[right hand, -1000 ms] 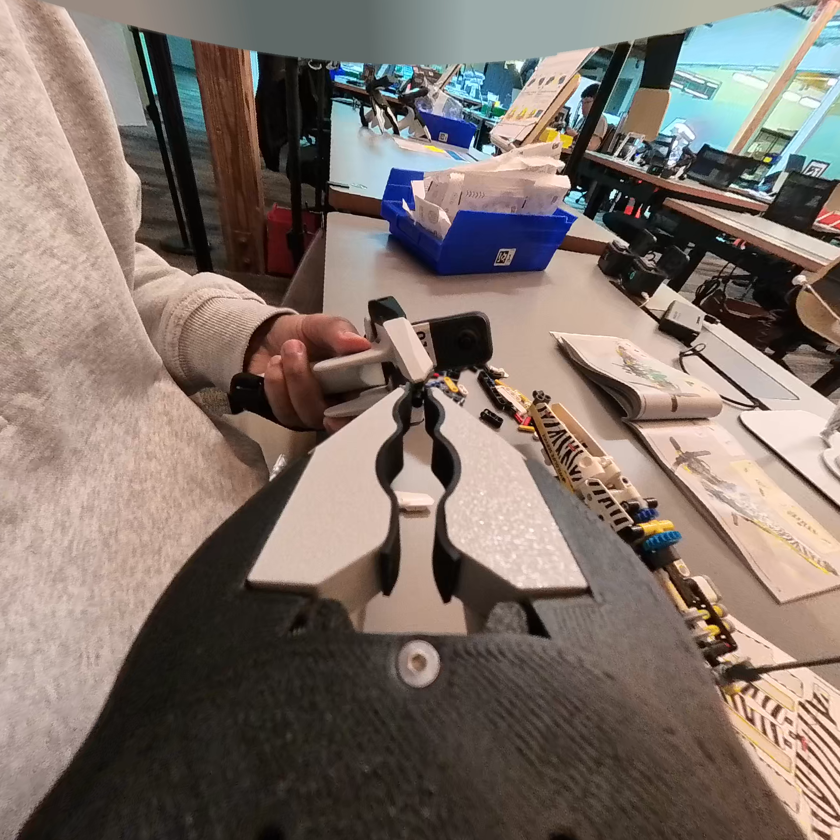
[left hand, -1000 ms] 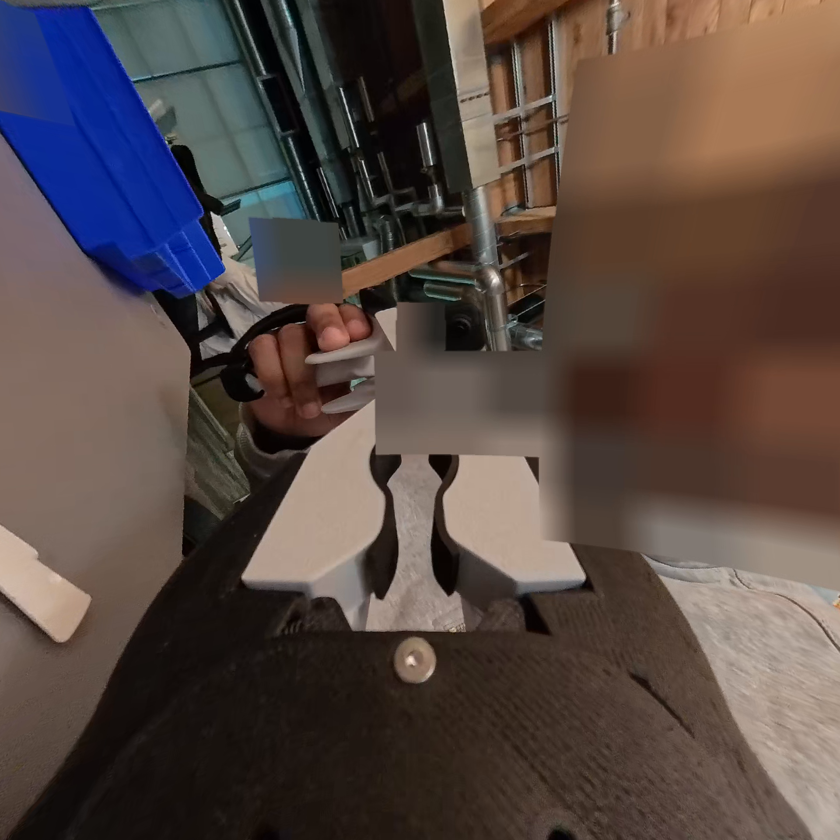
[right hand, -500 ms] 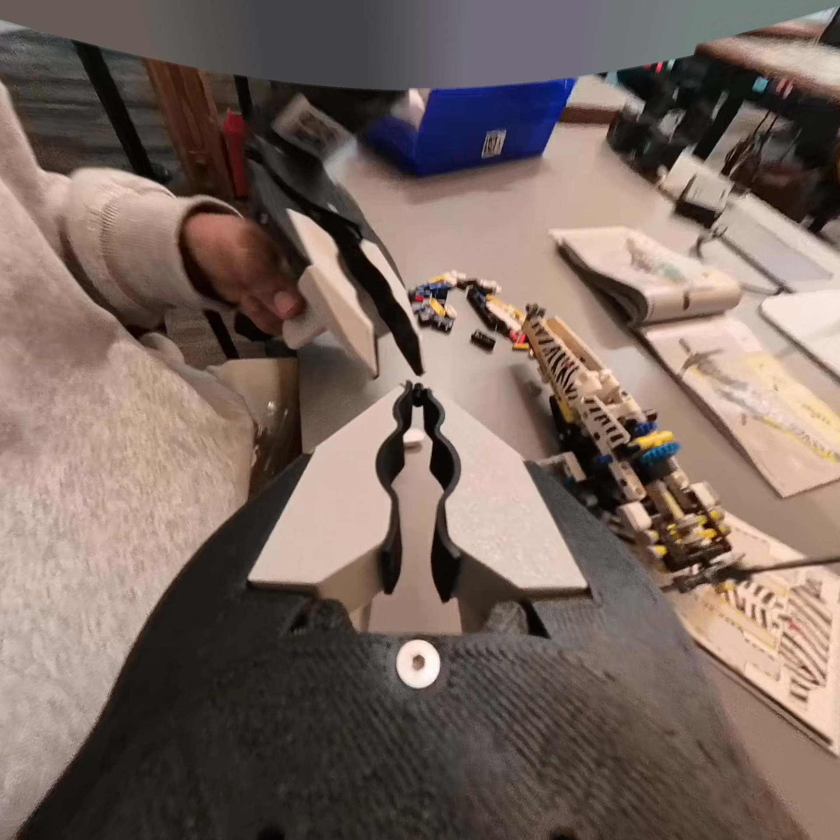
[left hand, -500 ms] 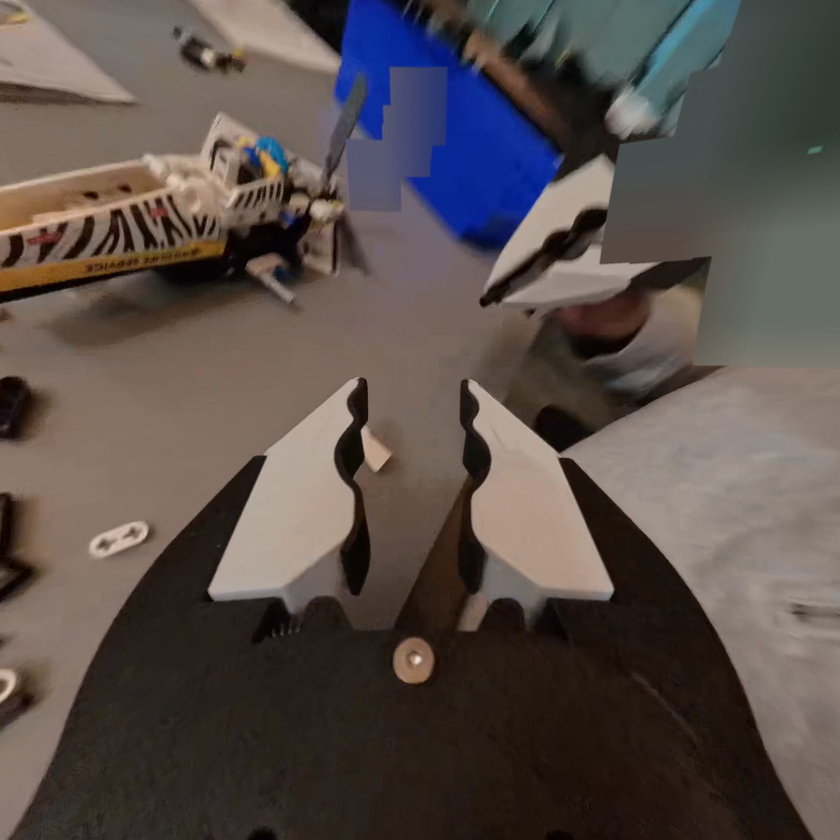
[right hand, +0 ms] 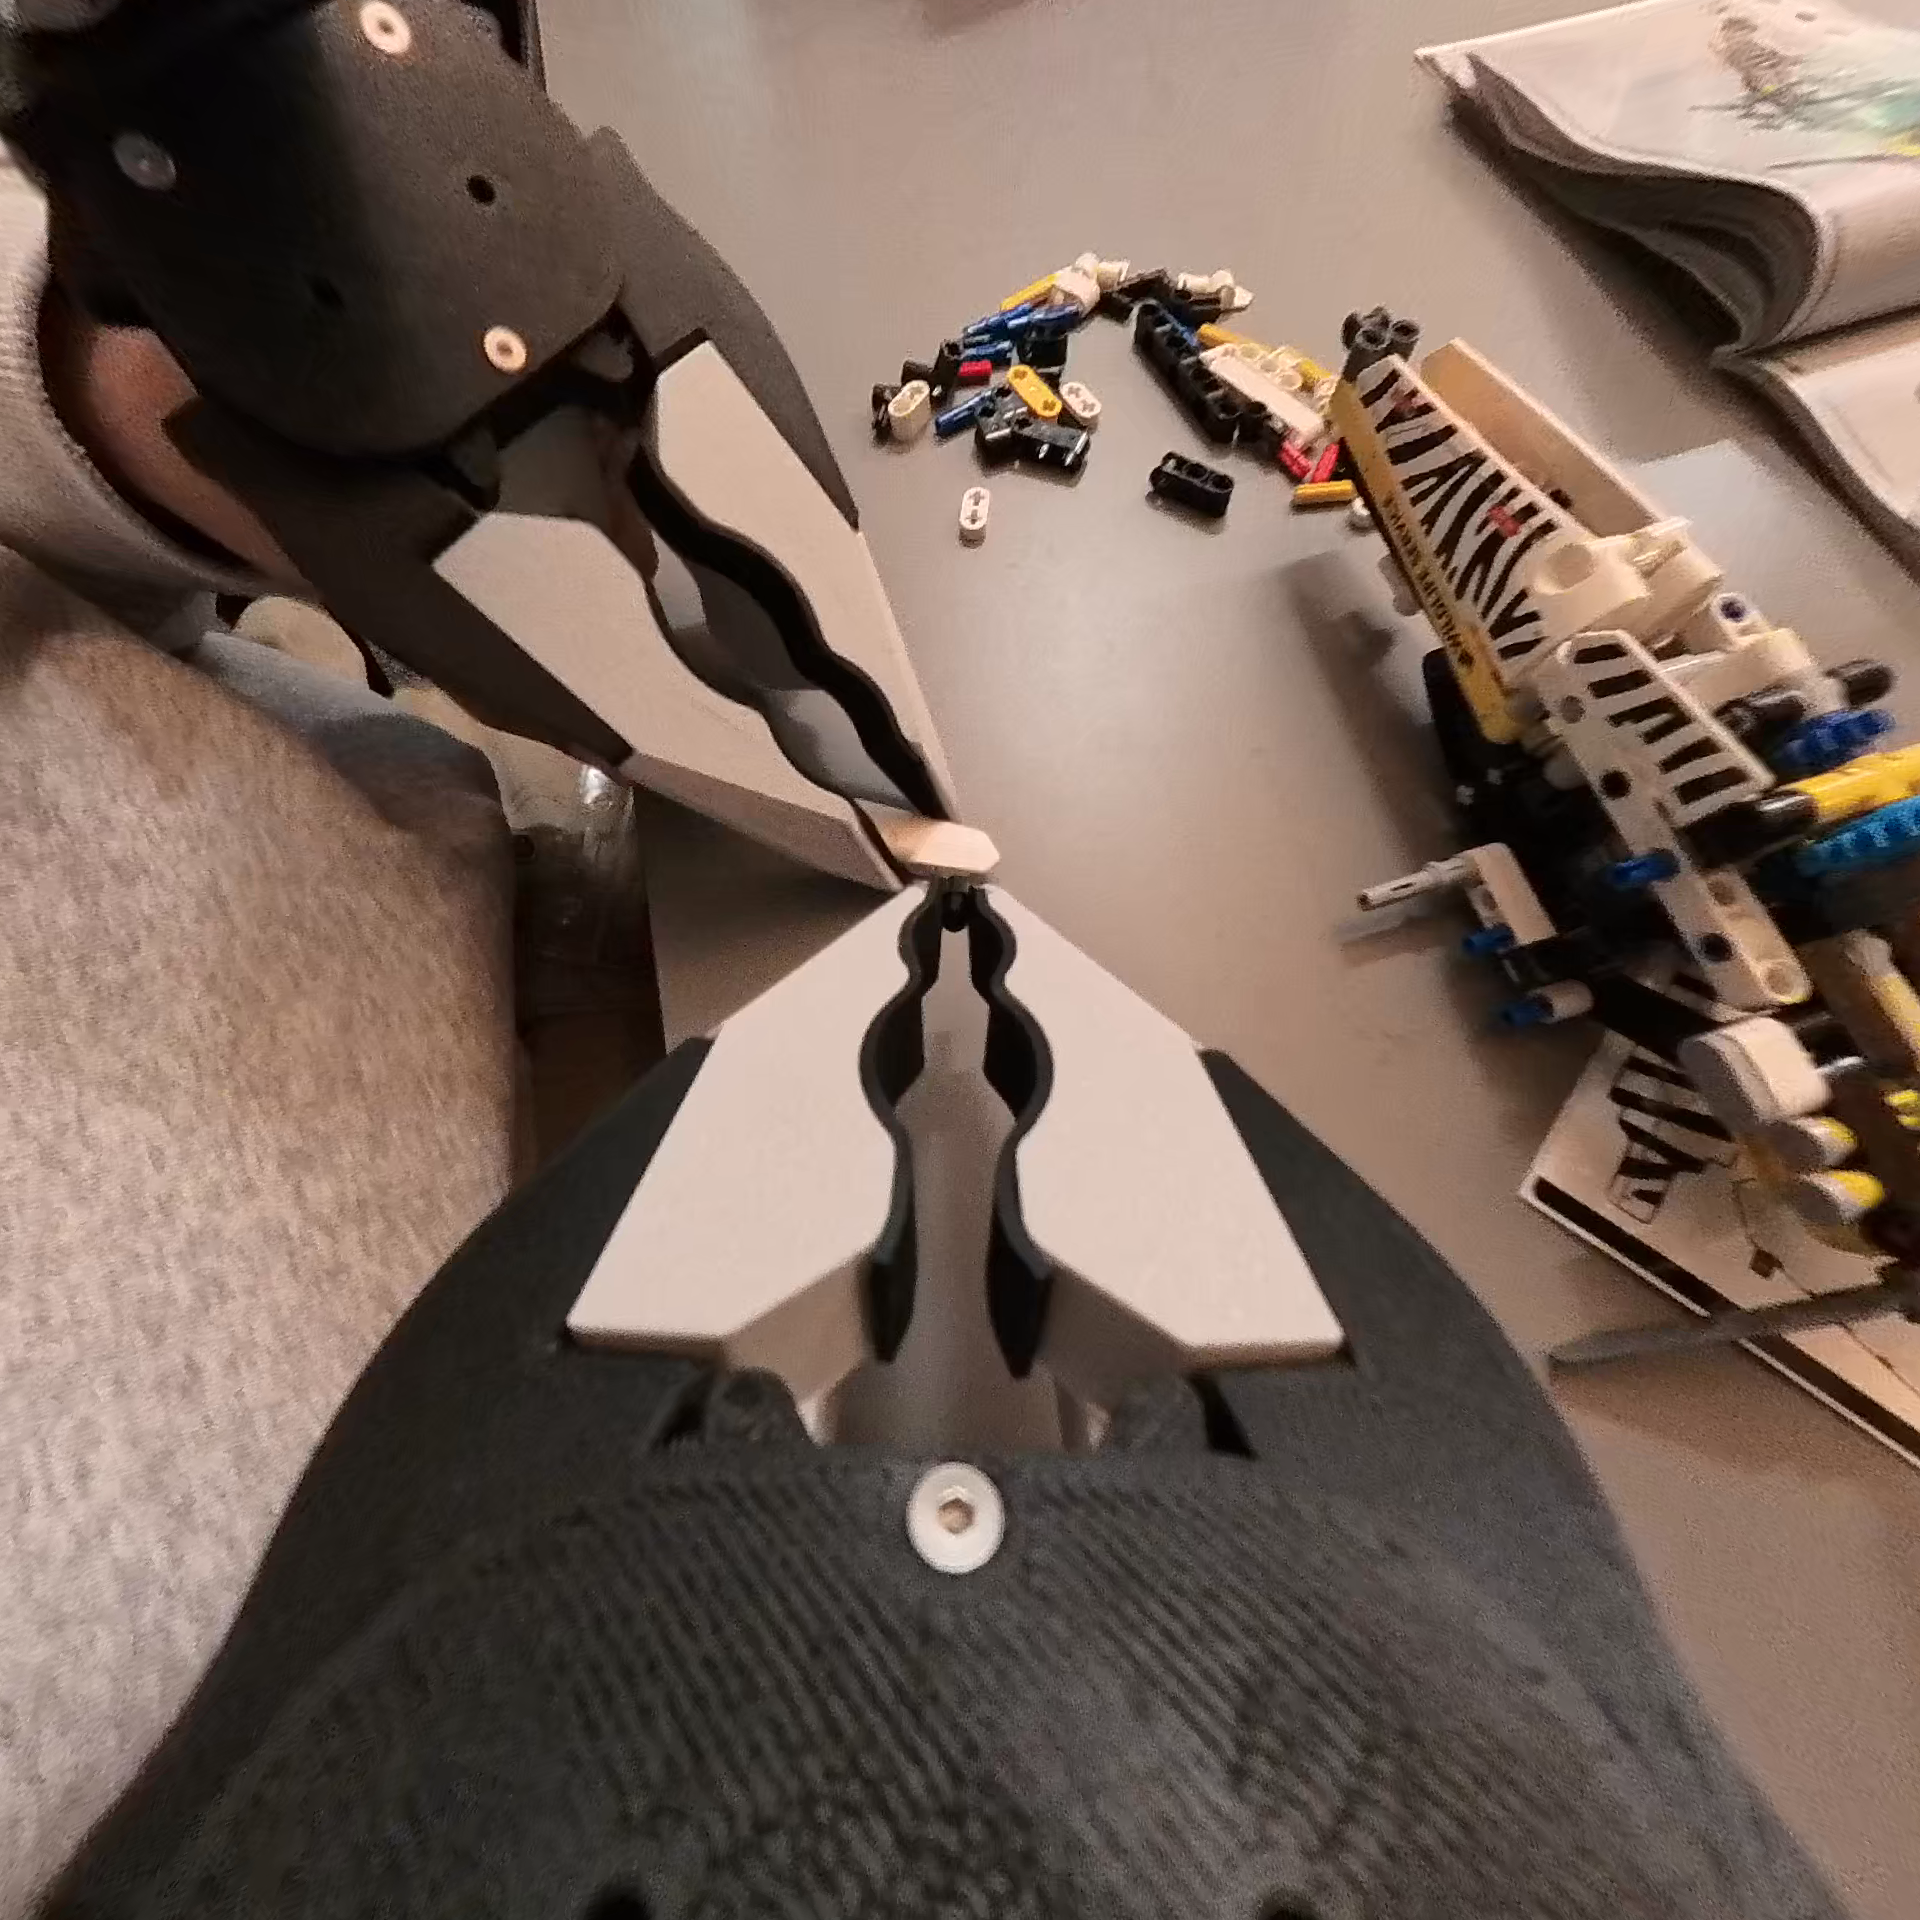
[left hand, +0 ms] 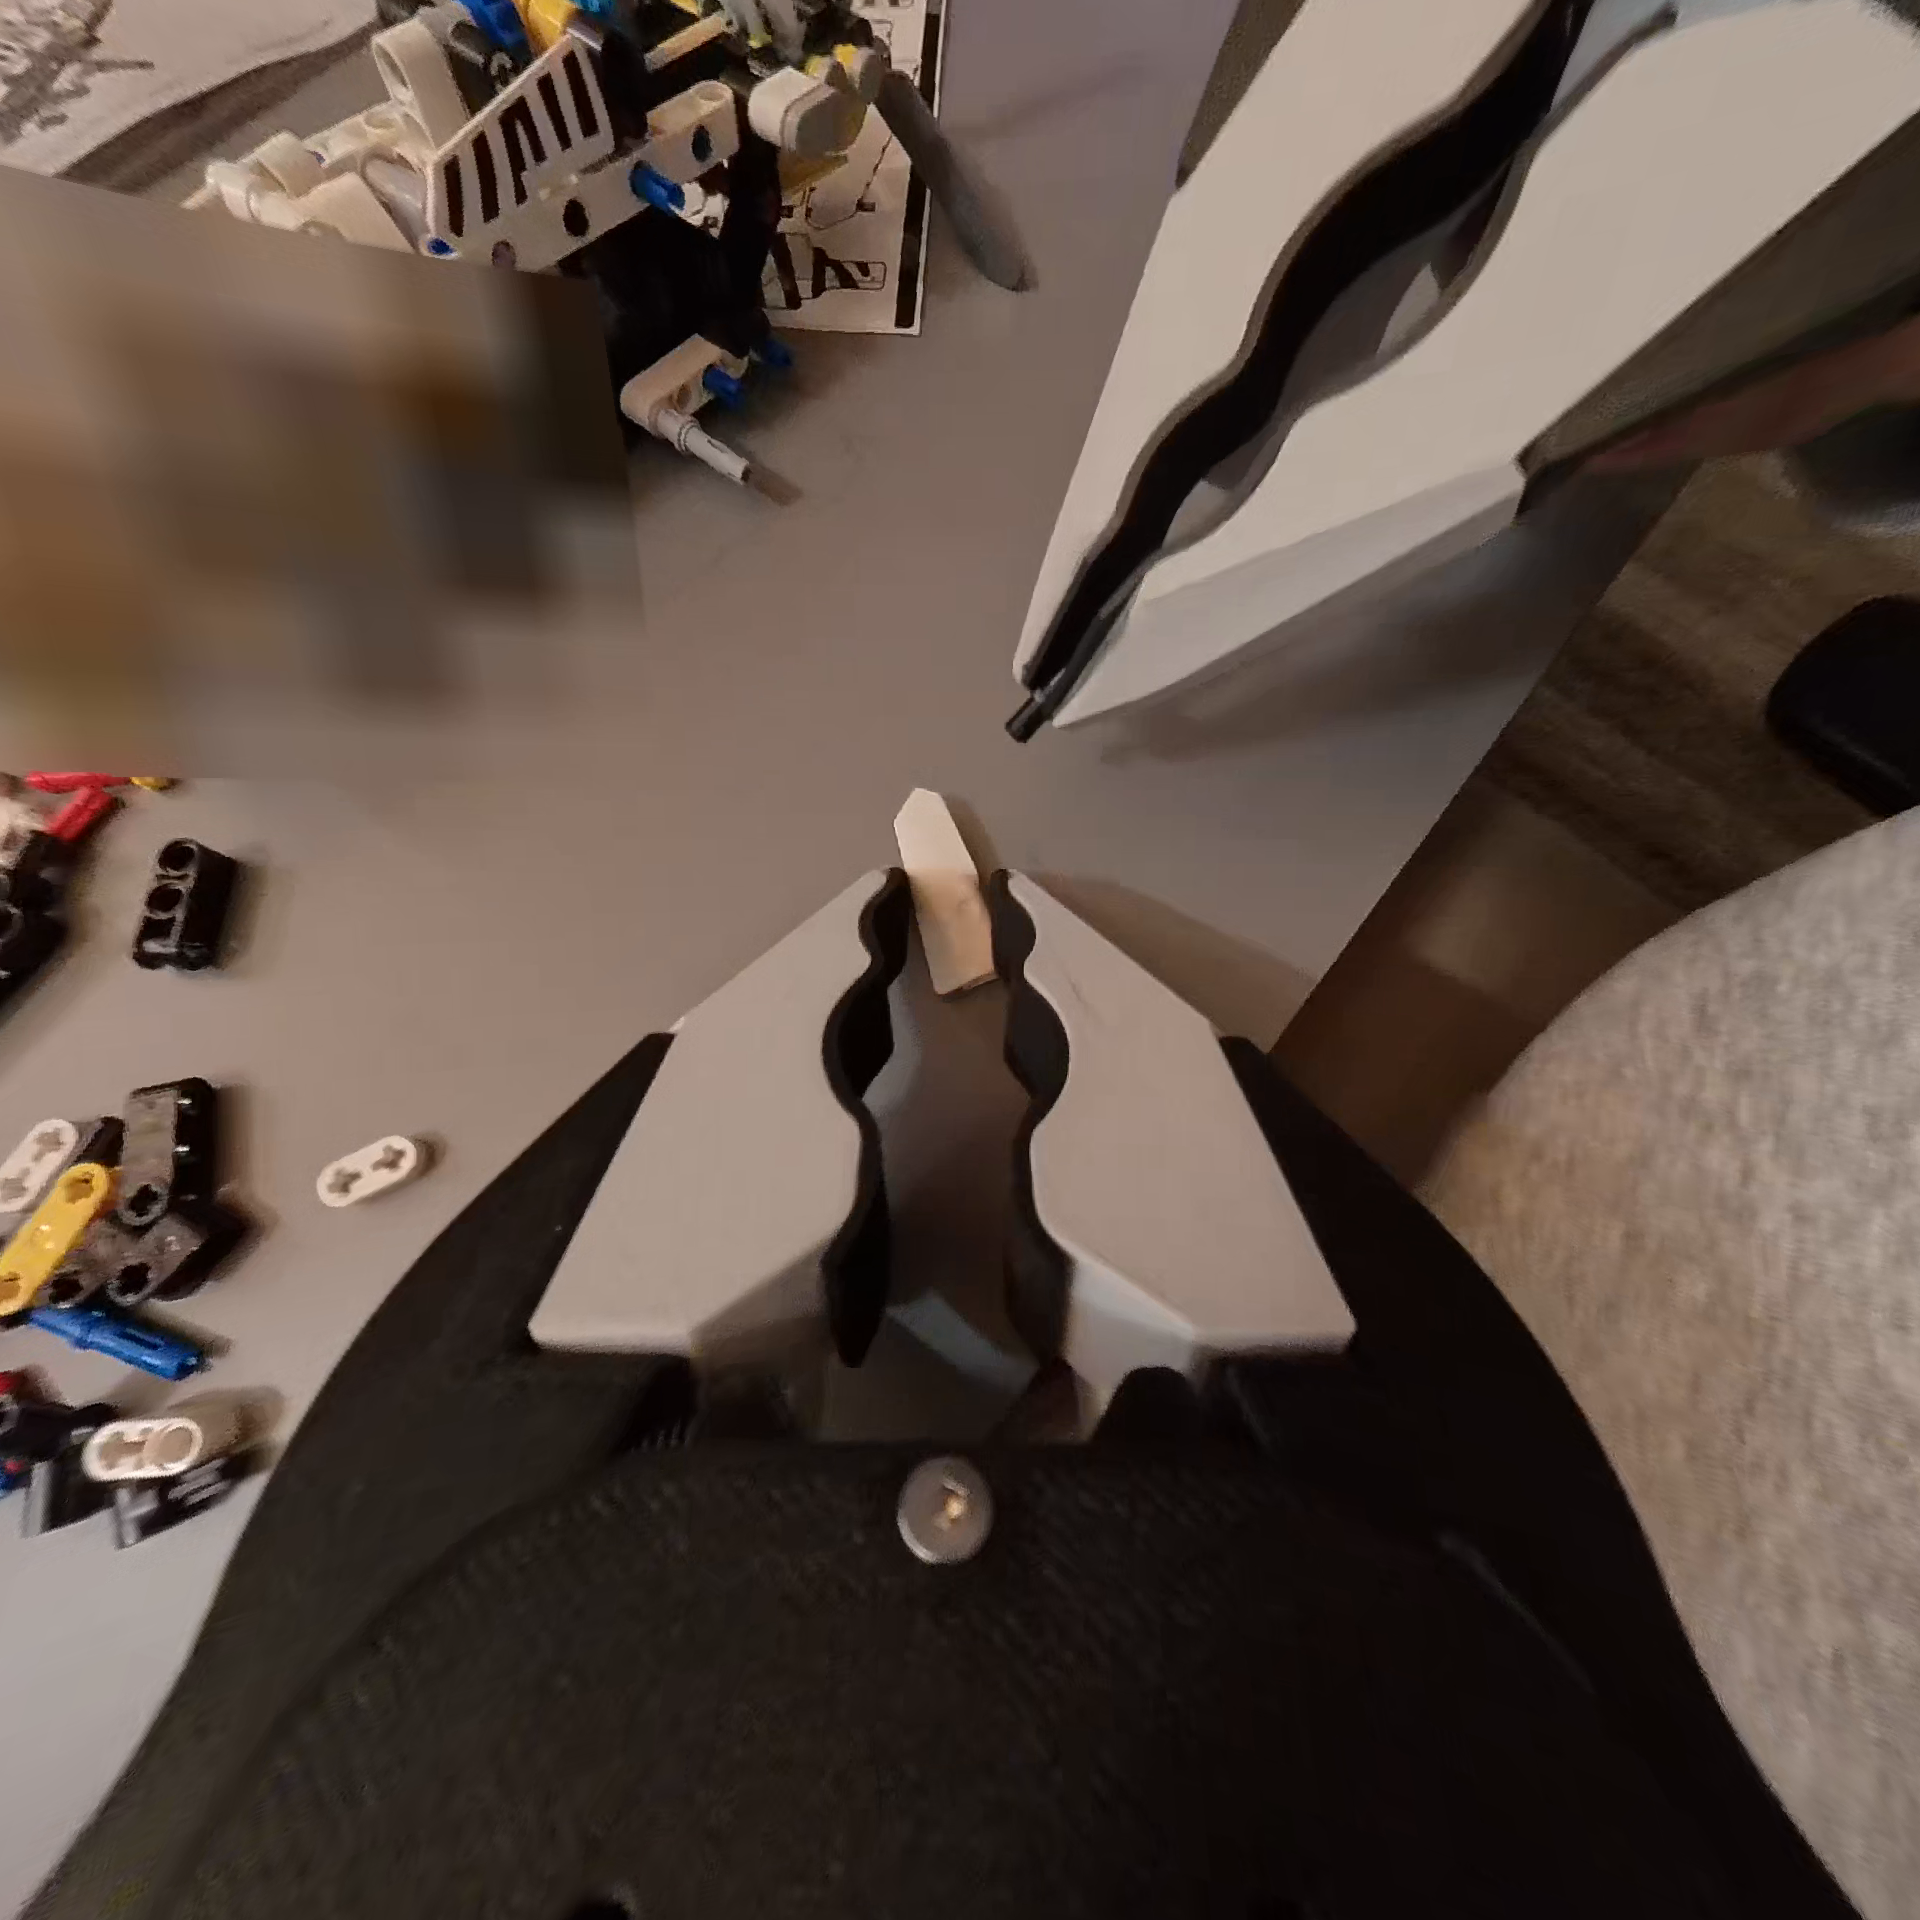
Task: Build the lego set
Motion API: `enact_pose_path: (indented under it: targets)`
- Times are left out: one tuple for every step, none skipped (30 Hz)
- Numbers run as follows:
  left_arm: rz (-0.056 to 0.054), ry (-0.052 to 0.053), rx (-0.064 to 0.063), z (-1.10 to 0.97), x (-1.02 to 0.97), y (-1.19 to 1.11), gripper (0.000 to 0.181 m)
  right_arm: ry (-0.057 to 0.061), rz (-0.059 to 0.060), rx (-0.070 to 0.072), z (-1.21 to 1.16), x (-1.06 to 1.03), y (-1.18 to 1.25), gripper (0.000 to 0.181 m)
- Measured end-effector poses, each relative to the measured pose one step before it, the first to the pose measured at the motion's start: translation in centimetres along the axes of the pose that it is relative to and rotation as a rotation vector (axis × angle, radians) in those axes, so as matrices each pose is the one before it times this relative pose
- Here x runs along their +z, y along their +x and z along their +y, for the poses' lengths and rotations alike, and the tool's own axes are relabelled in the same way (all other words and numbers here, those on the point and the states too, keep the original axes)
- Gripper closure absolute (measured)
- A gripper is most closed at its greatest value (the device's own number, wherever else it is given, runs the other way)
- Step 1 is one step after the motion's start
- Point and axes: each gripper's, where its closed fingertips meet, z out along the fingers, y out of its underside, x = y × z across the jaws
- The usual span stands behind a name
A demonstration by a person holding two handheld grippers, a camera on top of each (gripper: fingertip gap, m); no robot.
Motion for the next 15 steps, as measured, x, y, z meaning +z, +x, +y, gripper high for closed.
enact_pose_path:
  targets:
    - [0.0246, 0.008, -0.0303, 0.006, -0.068, 0.09, 0.168, -0.0019, -0.0046, -0.0023, 0.076, 0.182, -0.159, 0.179]
    - [0.0174, 0.0119, -0.03, -0.039, -0.145, -0.039, 0.17, -0.0027, -0.0038, -0.0038, 0.054, 0.19, -0.166, 0.179]
    - [0.0107, 0.0124, -0.0236, -0.028, -0.195, -0.126, 0.17, -0.0044, -0.0028, -0.0058, 0.061, 0.168, -0.16, 0.179]
    - [0.0107, 0.0129, -0.0213, -0.019, -0.18, -0.117, 0.17, -0.0007, 0.0014, -0.0094, -0.006, 0.132, -0.134, 0.179]
    - [0.0158, 0.0149, -0.0253, -0.056, -0.171, -0.04, 0.17, -0.0004, 0.0043, -0.0105, -0.002, 0.119, -0.077, 0.179]
    - [0.0239, 0.0135, -0.0327, -0.075, -0.14, 0.057, 0.17, -0.001, 0.0065, -0.0105, -0.005, 0.108, -0.045, 0.179]
    - [0.0344, 0.0101, -0.0364, -0.071, -0.1, 0.196, 0.17, 0.0014, 0.0051, -0.0099, -0.057, 0.112, -0.048, 0.179]
    - [0.0364, 0.0089, -0.0393, -0.095, -0.048, 0.217, 0.17, 0.0042, 0.0011, -0.0068, -0.108, 0.096, -0.081, 0.179]
    - [0.0328, 0.0062, -0.0305, -0.077, -0.022, 0.204, 0.17, 0.0039, -0.0018, -0.0033, -0.113, 0.088, -0.101, 0.179]
    - [0.02, 0.0047, -0.0175, -0.106, -0.024, 0.118, 0.17, 0.0024, -0.0037, -0.002, -0.086, 0.089, -0.083, 0.179]
    - [0.0129, 0.0072, -0.0096, -0.155, -0.034, 0.089, 0.17, 0.0012, -0.0033, -0.0017, -0.067, 0.06, -0.07, 0.179]
    - [0.0133, 0.0076, -0.012, -0.153, 0.001, 0.123, 0.17, 0.003, 0.0007, -0.0029, -0.076, 0.017, -0.001, 0.179]
    - [0.0067, 0.0062, -0.0104, -0.099, -0.006, -0.003, 0.17, 0.0036, 0.0036, -0.0041, -0.084, -0.032, 0.048, 0.179]
    - [0.0113, 0.0099, -0.0109, -0.139, -0.04, 0.049, 0.17, 0.0044, 0.0028, -0.0025, -0.094, -0.08, 0.049, 0.179]
    - [0.0153, 0.0118, -0.0185, -0.152, -0.049, 0.081, 0.17, 0.0052, 0.0007, 0.0034, -0.11, -0.1, 0.033, 0.179]
